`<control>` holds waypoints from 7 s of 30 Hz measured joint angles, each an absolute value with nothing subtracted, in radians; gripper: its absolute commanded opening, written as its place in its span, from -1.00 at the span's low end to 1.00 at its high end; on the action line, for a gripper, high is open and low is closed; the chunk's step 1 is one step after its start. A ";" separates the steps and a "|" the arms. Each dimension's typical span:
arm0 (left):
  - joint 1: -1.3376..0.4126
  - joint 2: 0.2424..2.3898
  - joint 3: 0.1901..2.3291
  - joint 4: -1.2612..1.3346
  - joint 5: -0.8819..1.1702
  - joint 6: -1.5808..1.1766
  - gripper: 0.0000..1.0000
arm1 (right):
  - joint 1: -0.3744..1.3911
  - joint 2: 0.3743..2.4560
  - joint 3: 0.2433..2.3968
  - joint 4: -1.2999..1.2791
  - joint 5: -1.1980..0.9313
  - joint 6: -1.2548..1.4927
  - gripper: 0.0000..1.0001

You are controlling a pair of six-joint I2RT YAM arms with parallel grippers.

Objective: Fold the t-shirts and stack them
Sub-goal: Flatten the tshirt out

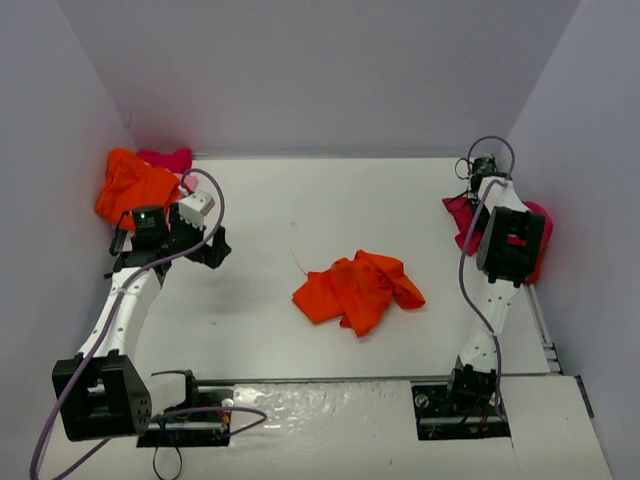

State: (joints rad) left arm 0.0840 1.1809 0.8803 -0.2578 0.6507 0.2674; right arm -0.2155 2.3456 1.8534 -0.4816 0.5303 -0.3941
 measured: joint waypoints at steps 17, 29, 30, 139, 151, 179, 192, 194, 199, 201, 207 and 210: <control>-0.312 1.637 1.249 -0.798 0.855 0.580 0.89 | -0.072 1.577 1.449 -0.525 -0.003 -0.397 0.61; -0.388 1.876 1.391 -0.920 0.891 0.652 0.88 | -0.069 1.596 1.298 -0.565 -0.113 -0.392 0.57; -0.394 1.891 1.400 -0.924 0.893 0.655 0.87 | -0.068 1.595 1.294 -0.565 -0.115 -0.392 0.57; -0.161 1.198 1.873 -0.849 0.370 0.452 -0.99 | 0.282 1.151 1.456 -0.446 -0.136 -0.386 -1.00; -0.162 1.418 1.909 -0.879 0.468 0.469 -0.38 | 0.283 1.296 1.433 -0.590 -0.216 -0.455 -1.00; -0.521 1.721 1.688 -0.666 0.275 0.464 0.66 | 0.436 1.914 1.585 -0.494 -0.005 -0.295 0.32; -0.598 1.823 1.719 -0.719 0.269 0.481 0.54 | 0.236 1.710 1.470 -0.427 0.355 -0.293 -0.06; -0.635 1.817 1.700 -0.733 0.298 0.487 0.25 | 0.226 1.673 1.469 -0.414 0.359 -0.302 -0.59; -0.693 1.755 1.582 -0.804 0.441 0.508 -0.68 | 0.181 1.613 1.468 -0.418 0.230 -0.315 -1.00; -0.693 1.734 1.547 -0.843 0.473 0.515 -0.81 | 0.189 1.610 1.462 -0.433 0.166 -0.318 -1.00; -0.679 1.704 1.475 -0.909 0.538 0.527 -0.81 | 0.220 1.663 1.386 -0.469 0.028 -0.334 -1.00; -0.681 1.705 1.464 -0.929 0.571 0.527 -0.67 | 0.222 1.732 1.370 -0.483 -0.019 -0.334 -1.00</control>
